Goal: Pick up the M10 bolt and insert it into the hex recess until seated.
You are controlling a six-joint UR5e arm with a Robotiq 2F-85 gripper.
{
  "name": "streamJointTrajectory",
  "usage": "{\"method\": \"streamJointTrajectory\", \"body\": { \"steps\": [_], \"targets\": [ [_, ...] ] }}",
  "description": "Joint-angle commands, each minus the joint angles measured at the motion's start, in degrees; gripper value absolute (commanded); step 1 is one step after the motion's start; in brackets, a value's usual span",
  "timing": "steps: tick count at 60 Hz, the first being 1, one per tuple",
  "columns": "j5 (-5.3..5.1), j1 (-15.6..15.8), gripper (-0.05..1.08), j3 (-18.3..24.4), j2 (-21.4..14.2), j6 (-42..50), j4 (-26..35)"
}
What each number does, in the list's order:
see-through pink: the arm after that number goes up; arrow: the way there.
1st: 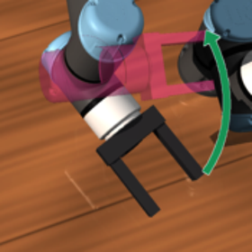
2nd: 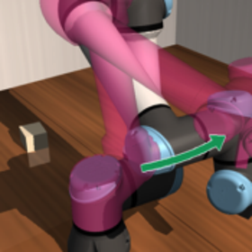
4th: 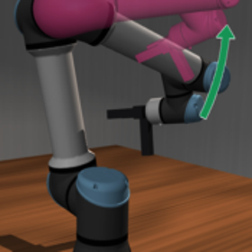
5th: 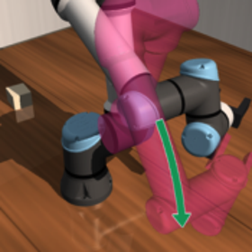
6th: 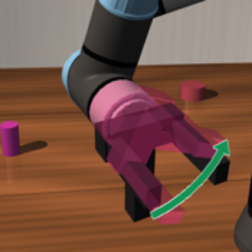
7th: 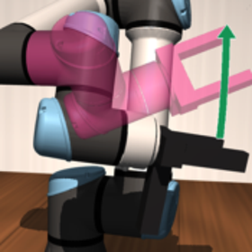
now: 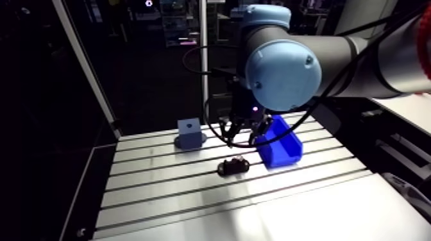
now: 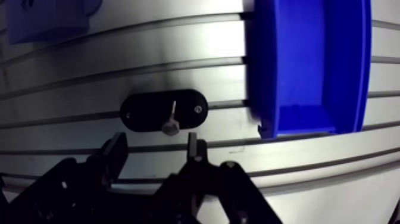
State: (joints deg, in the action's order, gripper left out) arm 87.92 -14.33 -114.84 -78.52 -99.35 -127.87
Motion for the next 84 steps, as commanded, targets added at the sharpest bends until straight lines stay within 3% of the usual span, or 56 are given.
{"method": "streamJointTrajectory", "body": {
  "steps": [1, 27, 84],
  "targets": [
    [0.01, 0.0, 0.42, -0.8, 0.6, 0.2, -0.2],
    [0.19, -0.3, 0.45, -1.7, 2.9, -0.2, -3.2],
    [0.28, -0.3, 0.54, -1.7, 4.4, -0.4, -4.7]
  ]
}}
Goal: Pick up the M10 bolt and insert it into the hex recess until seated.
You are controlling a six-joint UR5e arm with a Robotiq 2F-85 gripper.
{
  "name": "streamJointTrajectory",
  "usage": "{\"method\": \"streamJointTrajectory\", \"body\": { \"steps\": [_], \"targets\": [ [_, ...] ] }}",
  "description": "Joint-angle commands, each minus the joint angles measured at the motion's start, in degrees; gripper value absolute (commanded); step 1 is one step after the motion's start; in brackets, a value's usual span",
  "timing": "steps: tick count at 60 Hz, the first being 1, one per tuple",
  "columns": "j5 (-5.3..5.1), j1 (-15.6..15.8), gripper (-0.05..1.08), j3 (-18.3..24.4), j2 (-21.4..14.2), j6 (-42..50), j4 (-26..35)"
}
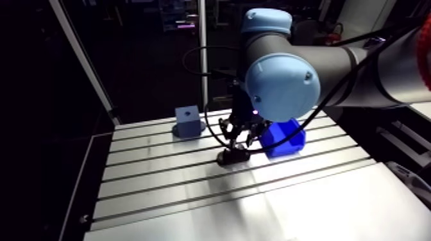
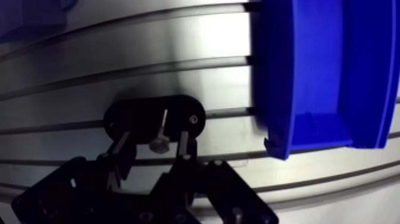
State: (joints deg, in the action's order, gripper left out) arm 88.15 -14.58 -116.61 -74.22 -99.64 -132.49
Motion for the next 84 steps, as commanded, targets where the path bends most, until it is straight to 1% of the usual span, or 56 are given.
{"method": "streamJointTrajectory", "body": {
  "steps": [1, 41, 46, 47, 48, 49, 50, 52, 54, 67, 84],
  "targets": [
    [0.05, 0.0, 0.54, 0.0, 0.1, -0.1, -0.1],
    [0.05, 0.1, 0.58, 0.0, 0.3, -0.1, 0.0],
    [0.53, 0.1, 0.59, 0.0, 0.5, -0.1, 0.0],
    [0.87, 0.1, 0.59, -0.1, 0.6, -0.2, 0.0],
    [0.87, 0.1, 0.59, -0.1, 0.6, -0.2, 0.0],
    [1.14, 0.1, 0.59, -0.1, 0.6, -0.2, -0.1],
    [1.14, 0.1, 0.59, -0.1, 0.6, -0.2, -0.1],
    [1.51, 0.1, 0.60, -0.1, 0.6, -0.2, -0.1],
    [1.61, 0.1, 0.60, -0.1, 0.6, -0.1, -0.1],
    [1.63, 0.1, 0.60, 0.0, 0.6, -0.2, -0.1],
    [1.12, 0.1, 0.61, -0.1, 0.5, -0.2, -0.1]
  ]
}}
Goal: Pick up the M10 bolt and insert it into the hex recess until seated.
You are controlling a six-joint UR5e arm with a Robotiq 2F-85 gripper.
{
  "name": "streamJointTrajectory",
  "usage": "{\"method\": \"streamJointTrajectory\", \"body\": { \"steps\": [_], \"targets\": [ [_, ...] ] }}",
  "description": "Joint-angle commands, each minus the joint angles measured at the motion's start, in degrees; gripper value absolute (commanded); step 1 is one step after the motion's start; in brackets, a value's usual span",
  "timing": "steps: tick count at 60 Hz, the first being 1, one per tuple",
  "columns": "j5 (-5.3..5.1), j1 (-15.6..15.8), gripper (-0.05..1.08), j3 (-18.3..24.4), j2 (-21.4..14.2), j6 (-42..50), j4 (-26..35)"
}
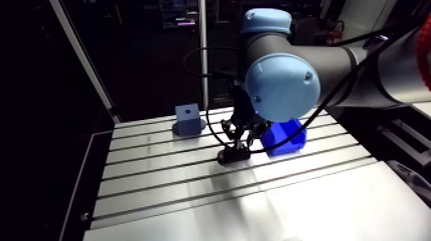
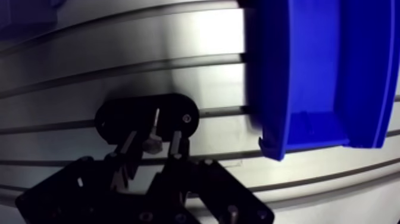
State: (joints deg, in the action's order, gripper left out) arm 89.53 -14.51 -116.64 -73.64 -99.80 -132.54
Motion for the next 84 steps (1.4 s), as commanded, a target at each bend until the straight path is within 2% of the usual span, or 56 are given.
{"method": "streamJointTrajectory", "body": {
  "steps": [1, 84],
  "targets": [
    [-0.28, 0.0, 0.61, 0.0, -0.1, 0.0, 0.0],
    [-0.63, 0.4, 0.71, -0.2, -0.1, -0.1, -0.1]
  ]
}}
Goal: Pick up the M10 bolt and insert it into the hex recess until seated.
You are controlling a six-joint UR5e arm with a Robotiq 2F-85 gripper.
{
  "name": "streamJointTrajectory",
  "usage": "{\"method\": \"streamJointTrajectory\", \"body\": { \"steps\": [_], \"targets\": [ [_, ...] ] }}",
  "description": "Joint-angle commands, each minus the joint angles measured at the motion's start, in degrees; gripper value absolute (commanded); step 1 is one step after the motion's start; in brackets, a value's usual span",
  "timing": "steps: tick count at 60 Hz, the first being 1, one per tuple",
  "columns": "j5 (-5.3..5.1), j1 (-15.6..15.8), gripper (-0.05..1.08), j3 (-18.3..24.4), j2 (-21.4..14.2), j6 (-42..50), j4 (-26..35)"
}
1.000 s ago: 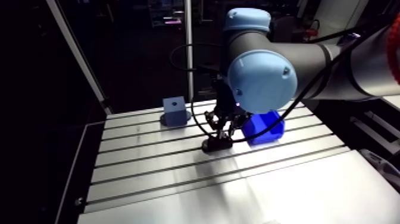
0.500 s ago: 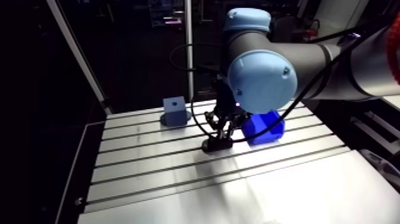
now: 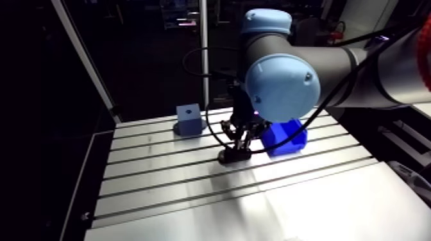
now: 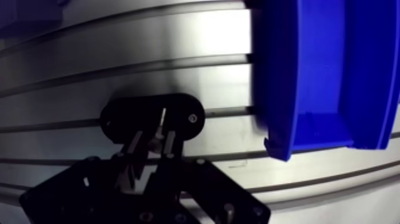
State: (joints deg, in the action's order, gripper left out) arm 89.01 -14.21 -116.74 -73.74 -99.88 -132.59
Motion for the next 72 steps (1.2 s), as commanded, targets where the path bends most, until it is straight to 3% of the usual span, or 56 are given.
{"method": "streamJointTrajectory", "body": {
  "steps": [1, 50, 72],
  "targets": [
    [-0.03, 0.1, 0.71, -0.1, 0.0, 0.0, 0.0],
    [-0.46, 0.1, 0.74, 1.4, -1.1, -0.8, 0.5],
    [-0.36, 0.8, 0.78, 6.5, -5.1, -3.0, 4.6]
  ]
}}
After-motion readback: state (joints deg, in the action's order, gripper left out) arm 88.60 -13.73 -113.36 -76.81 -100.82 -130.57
